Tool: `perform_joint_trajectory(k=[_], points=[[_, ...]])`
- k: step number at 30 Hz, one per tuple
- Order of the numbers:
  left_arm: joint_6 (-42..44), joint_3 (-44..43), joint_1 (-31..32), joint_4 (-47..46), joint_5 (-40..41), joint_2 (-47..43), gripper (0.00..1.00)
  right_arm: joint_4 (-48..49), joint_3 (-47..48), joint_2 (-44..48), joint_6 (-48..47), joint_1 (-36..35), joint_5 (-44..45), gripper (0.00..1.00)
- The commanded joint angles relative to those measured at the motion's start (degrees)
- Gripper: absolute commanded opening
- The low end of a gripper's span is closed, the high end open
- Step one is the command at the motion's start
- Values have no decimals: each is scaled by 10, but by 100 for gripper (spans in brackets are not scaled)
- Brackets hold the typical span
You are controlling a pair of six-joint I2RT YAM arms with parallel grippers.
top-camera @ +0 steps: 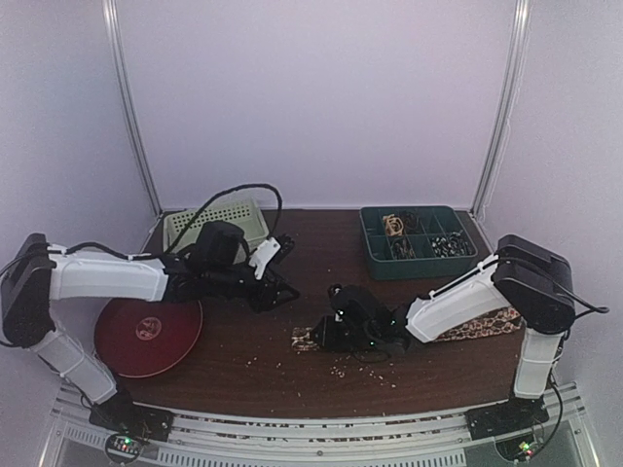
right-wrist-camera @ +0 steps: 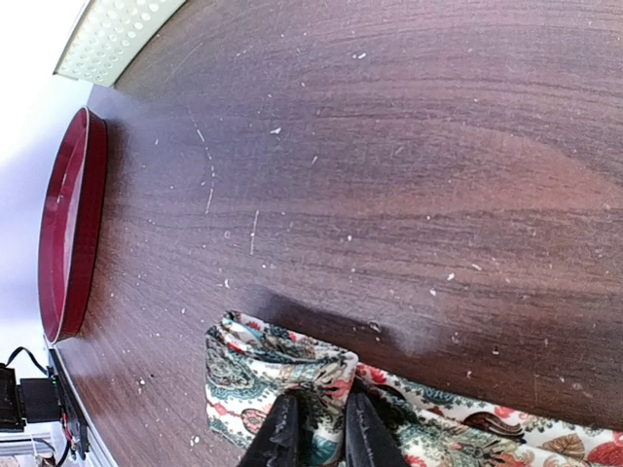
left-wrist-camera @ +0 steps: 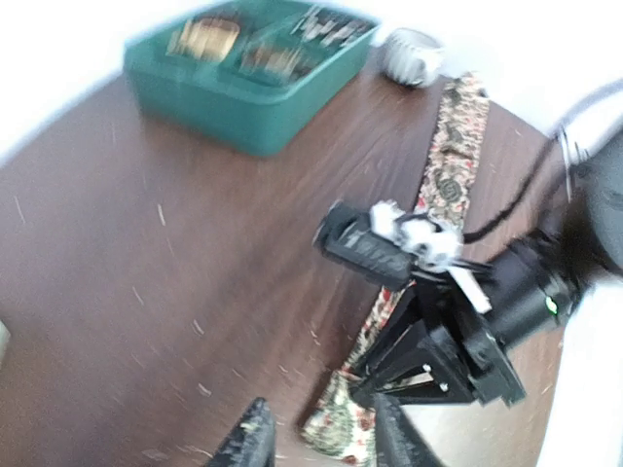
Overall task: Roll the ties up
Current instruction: Roll the tie at the center of the board.
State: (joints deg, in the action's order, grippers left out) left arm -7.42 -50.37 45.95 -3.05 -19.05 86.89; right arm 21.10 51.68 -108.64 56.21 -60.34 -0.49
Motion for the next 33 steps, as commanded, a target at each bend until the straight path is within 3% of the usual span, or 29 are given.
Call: perform_joint_trajectory(k=[1, 6, 14, 19, 33], points=[[291, 50, 1, -28, -4, -37, 44, 14, -12, 8, 2, 4, -10, 18], [412, 55, 1, -6, 0, 0, 53, 24, -18, 10, 1, 8, -14, 18], [474, 20, 1, 15, -62, 98, 57, 38, -17, 8, 2, 9, -30, 18], [483, -7, 1, 52, -93, 131, 59, 38, -20, 12, 2, 10, -32, 17], [459, -19, 1, 36, -91, 177, 61, 61, -28, 15, 13, 11, -41, 17]])
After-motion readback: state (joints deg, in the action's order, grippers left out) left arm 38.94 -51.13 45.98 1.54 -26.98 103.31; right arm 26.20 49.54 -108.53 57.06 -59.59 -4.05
